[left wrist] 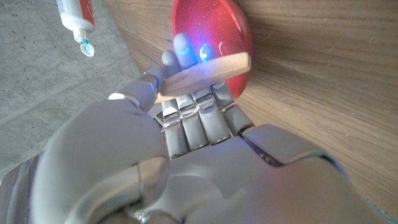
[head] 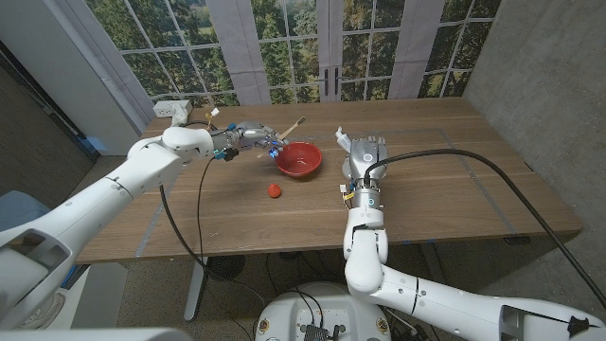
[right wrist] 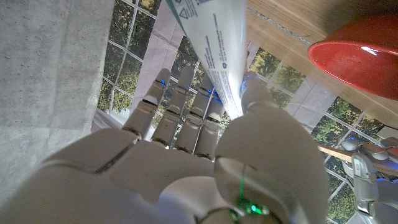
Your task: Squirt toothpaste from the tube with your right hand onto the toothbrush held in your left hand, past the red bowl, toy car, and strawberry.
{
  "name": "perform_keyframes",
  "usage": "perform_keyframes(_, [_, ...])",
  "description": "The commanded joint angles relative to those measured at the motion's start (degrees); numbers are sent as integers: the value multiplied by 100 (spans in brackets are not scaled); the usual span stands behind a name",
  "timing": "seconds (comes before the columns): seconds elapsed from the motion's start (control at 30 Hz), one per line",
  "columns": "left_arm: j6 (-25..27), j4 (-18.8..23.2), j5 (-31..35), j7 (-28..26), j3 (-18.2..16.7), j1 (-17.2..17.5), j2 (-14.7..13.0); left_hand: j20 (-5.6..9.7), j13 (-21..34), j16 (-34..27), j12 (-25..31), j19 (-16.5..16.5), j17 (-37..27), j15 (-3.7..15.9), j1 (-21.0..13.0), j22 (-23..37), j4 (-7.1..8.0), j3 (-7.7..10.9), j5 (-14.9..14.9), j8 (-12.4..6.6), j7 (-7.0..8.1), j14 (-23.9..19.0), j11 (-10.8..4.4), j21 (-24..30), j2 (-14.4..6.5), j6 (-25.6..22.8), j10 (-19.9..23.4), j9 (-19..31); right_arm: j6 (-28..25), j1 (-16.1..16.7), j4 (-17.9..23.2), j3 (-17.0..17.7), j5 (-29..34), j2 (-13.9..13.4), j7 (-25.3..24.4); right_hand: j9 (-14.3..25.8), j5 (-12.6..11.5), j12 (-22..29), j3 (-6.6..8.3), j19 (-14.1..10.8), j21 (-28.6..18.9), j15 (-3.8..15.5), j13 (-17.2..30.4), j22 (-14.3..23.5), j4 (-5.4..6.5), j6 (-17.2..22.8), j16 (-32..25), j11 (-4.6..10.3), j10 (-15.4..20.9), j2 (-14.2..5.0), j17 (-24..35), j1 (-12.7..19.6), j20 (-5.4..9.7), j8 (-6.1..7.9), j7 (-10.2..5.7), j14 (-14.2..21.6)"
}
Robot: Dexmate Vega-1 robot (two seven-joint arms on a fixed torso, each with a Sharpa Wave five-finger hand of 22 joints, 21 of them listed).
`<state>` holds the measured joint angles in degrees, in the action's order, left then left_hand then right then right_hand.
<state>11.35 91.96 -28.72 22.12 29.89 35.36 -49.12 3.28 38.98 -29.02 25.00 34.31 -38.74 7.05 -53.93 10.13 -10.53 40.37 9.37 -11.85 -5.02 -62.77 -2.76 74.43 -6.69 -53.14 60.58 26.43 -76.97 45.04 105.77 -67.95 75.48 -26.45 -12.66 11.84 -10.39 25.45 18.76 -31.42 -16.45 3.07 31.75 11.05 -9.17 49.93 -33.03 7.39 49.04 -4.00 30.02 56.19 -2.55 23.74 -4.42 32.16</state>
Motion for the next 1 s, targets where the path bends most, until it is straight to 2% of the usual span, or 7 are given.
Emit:
perform_keyframes(0.03, [126,50,-30,34,32,-35,-13,555,17,0,5,-34,-23,630,-226,16,41,106,33,5,-8,-403,-647,32,-243,-54,708,33,603,314,-66,467,1000,25,600,27,13,-14,30,-23,-31,817,15,18,14,39,5,17,64,-6,1,58,33,28,-18,32])
perform_keyframes(0.33, [203,12,-37,119,87,-85,-8,558,31,5,-1,-19,-18,630,-226,15,41,113,32,11,-13,-412,-643,47,-242,-60,710,28,1209,677,-116,1012,1711,150,953,28,12,-28,37,-25,-37,827,15,17,15,35,23,24,73,-23,1,68,39,26,-24,24])
perform_keyframes(0.57, [245,-25,-31,150,120,-116,4,552,25,13,-16,-20,-15,629,-225,14,43,117,31,13,-6,-406,-643,52,-242,-56,708,32,1628,936,-128,1392,2044,293,1038,29,15,-22,31,-21,-38,816,23,17,34,47,16,25,103,-42,10,49,44,30,-25,45])
perform_keyframes(1.0, [359,-60,-30,317,205,-223,12,551,38,10,-18,-23,-25,630,-225,12,40,127,31,18,-18,-417,-642,62,-241,-53,732,40,2318,960,-292,1757,2629,573,1329,28,17,-46,31,-22,-45,833,29,16,25,50,35,39,93,-45,10,62,62,29,-33,43])
